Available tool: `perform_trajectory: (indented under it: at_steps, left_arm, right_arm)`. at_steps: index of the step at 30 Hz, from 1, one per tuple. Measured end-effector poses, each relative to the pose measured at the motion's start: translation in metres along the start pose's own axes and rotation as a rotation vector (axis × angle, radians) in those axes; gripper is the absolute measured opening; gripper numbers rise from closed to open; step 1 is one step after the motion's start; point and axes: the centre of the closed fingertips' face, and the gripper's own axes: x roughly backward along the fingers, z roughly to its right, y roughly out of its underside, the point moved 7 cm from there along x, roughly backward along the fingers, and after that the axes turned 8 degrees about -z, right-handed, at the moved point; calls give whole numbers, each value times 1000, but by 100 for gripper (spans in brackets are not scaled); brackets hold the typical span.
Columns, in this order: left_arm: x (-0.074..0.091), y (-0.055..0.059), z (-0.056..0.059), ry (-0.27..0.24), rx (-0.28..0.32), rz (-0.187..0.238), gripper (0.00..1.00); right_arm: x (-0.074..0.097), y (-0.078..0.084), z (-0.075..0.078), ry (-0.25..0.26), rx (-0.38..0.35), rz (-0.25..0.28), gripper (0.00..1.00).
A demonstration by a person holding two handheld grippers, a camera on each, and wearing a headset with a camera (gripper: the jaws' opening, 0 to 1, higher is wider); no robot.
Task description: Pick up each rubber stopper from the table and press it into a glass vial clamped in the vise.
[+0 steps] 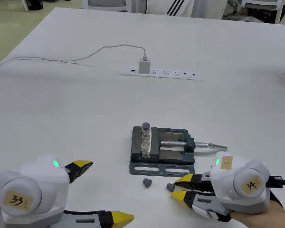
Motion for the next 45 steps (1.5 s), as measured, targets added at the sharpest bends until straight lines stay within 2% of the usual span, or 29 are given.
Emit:
perform_trajectory:
  at_steps: [21, 28, 31, 33, 34, 38, 43, 45]
  left_arm:
    - [-2, 0, 1, 4, -4, -7, 85]
    - [-6, -5, 6, 18, -38, -7, 83]
    - [-10, -10, 9, 25, -54, -4, 83]
    - [-12, -14, 11, 30, -60, 2, 82]
    - [-13, -16, 12, 34, -65, 8, 82]
    - [-19, -26, 18, 50, -102, 17, 80]
    - [-27, -40, 26, 68, -164, 28, 76]
    - [-29, -47, 29, 79, -198, 35, 73]
  right_arm:
    - [0, 0, 1, -2, -20, 9, 8]
    - [18, -5, 6, -24, -7, 6, 8]
    - [29, -15, 3, -77, -21, 44, 8]
    - [35, -19, 4, -75, -3, 29, 8]
    - [39, -21, 4, -86, 23, 21, 8]
    - [48, -28, 3, -106, 52, -3, 7]
    - [58, -34, 2, -114, 157, -49, 7]
    - [61, -35, 2, -117, 216, -84, 7]
